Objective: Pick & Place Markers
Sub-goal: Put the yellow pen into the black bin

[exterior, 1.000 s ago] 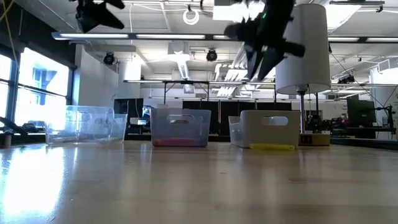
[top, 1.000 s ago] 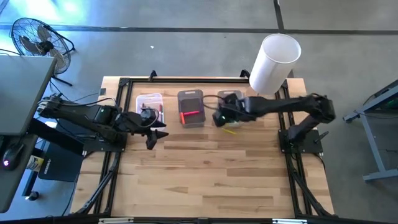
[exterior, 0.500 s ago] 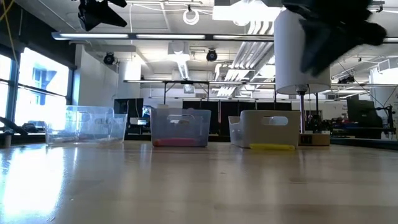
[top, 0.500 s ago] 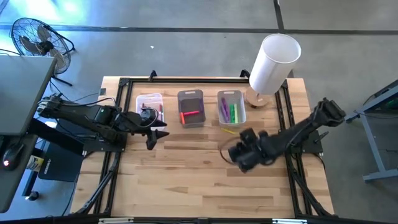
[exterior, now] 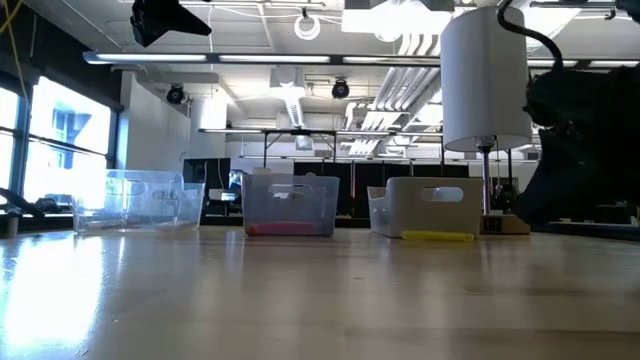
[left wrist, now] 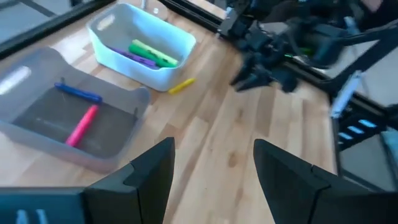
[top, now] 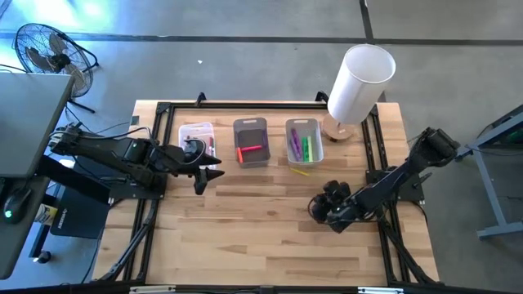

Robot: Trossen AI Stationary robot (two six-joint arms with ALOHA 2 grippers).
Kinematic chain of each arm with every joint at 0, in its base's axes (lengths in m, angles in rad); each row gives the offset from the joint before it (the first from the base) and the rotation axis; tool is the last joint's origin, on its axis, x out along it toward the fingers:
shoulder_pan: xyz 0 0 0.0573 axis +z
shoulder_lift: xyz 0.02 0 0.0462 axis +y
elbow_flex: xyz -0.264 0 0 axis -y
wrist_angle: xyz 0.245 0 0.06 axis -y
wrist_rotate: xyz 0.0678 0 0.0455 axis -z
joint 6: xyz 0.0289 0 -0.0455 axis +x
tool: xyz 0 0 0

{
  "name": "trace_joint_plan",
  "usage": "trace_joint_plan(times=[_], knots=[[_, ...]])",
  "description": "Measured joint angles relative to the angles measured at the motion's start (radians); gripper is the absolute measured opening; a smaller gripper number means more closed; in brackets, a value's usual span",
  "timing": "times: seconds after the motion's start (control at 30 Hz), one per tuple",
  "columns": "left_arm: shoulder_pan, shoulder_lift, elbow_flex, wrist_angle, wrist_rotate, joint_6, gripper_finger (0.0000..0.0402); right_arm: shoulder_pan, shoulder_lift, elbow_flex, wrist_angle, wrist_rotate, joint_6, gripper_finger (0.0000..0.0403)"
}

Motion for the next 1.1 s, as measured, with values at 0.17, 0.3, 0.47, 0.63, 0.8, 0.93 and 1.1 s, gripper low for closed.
trace_joint_plan(times=[0.17,0.3,0.47,0.63,0.8,0.93,1.1], knots=[[0.0,0.0,0.0,0.048,0.037,-0.007,0.0216,-0.03,-0.088,-0.144,0.042,0.107,-0.161,0.0091],[0.0,0.0,0.001,0.069,0.039,-0.006,0.0216,-0.084,-0.104,-0.266,0.204,0.107,-0.365,0.0087],[0.0,0.016,0.001,0.063,0.04,-0.06,0.0216,-0.169,-0.104,-0.395,0.558,0.01,-0.647,0.0088],[0.0,0.014,0.001,0.062,0.063,-0.122,0.0216,-0.251,-0.102,-0.464,0.722,-0.035,-0.828,0.0088],[0.0,0.02,0.001,0.061,0.062,-0.132,0.0216,-0.334,-0.103,-0.474,0.778,-0.129,-0.937,0.0088],[0.0,0.021,0.001,0.061,0.062,-0.132,0.0216,-0.362,-0.101,-0.456,0.786,-0.178,-0.944,0.0089],[0.0,0.021,0.001,0.06,0.061,-0.132,0.0216,-0.379,-0.101,-0.441,0.781,-0.255,-0.946,0.012]])
